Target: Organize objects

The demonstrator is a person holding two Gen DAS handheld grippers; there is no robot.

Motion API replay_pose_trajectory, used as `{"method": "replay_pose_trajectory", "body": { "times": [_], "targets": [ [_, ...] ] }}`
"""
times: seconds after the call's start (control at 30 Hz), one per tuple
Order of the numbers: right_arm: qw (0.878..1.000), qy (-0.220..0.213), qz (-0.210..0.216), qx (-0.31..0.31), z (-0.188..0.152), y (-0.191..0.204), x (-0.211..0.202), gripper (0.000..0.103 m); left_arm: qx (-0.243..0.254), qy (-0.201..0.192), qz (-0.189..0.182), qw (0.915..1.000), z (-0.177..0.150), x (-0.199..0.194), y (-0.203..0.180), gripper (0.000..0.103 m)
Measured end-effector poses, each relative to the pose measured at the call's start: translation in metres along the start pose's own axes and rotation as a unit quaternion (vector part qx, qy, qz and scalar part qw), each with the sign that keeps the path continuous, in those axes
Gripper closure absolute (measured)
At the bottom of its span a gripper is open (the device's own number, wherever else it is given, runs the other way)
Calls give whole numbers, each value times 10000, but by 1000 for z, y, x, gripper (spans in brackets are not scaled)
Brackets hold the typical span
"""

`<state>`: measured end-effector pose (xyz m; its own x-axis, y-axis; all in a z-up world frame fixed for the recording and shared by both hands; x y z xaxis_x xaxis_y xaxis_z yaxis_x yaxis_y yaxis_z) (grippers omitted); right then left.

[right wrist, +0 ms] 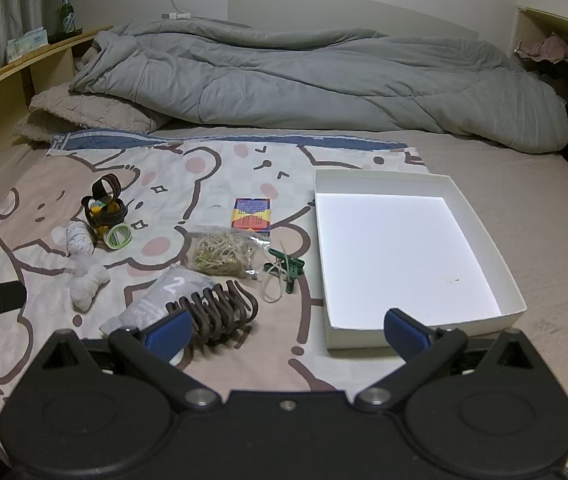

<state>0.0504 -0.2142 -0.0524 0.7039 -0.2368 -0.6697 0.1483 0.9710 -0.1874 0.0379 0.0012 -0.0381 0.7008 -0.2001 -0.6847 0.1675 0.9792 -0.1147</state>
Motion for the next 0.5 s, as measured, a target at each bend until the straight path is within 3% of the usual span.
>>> {"method": "replay_pose_trajectory", "body": {
  "times": [0.5],
  "targets": [
    [10000,12,-11,-6,0,1,2,0,-1,14,-1,10000,0,0,-2,0]
  ]
}}
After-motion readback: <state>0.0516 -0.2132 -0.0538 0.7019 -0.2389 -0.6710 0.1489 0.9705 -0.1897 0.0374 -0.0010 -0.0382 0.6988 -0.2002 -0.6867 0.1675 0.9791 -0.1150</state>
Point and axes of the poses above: each gripper's, at about its wrist camera, not at the fingertips, and x roughly the way its jaws point, y to its left, z to its top, the point moved 5 cm from there along x, roughly the way its jaws point, and after that the axes turned 14 degrees about -z, right-handed, at the moved point
